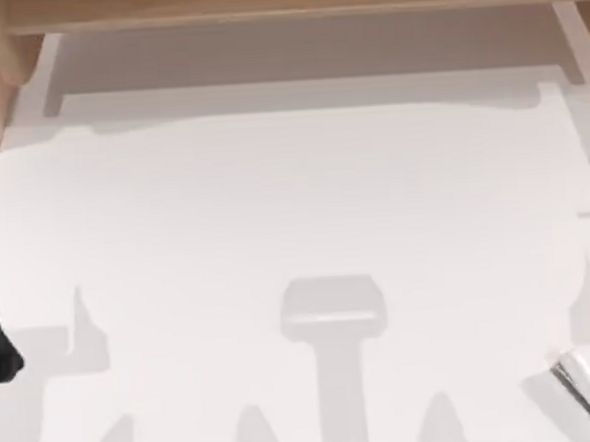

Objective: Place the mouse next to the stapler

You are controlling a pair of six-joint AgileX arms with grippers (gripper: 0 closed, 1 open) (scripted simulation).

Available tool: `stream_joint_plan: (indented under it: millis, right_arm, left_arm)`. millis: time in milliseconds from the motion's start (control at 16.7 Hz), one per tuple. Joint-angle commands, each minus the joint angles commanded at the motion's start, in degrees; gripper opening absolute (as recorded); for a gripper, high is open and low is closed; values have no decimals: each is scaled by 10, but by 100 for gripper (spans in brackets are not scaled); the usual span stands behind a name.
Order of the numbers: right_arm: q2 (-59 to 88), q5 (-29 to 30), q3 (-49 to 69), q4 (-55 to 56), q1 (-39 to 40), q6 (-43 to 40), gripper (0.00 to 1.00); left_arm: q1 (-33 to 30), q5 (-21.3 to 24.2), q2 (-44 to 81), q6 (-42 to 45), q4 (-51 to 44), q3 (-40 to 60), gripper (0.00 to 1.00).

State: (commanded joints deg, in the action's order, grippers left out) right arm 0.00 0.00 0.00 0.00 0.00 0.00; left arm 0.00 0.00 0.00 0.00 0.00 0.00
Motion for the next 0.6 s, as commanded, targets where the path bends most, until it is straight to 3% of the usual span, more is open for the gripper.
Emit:
stream_joint_plan:
  millis: [300, 600]
  right_arm:
    - [31, 1, 30, -19, -17, 1, 100]
    - [198, 6, 196, -131, -86, -3, 100]
  left_arm:
    - [0, 0, 0, 0, 0, 0, 100]
    - [0, 0, 0, 0, 0, 0, 100]
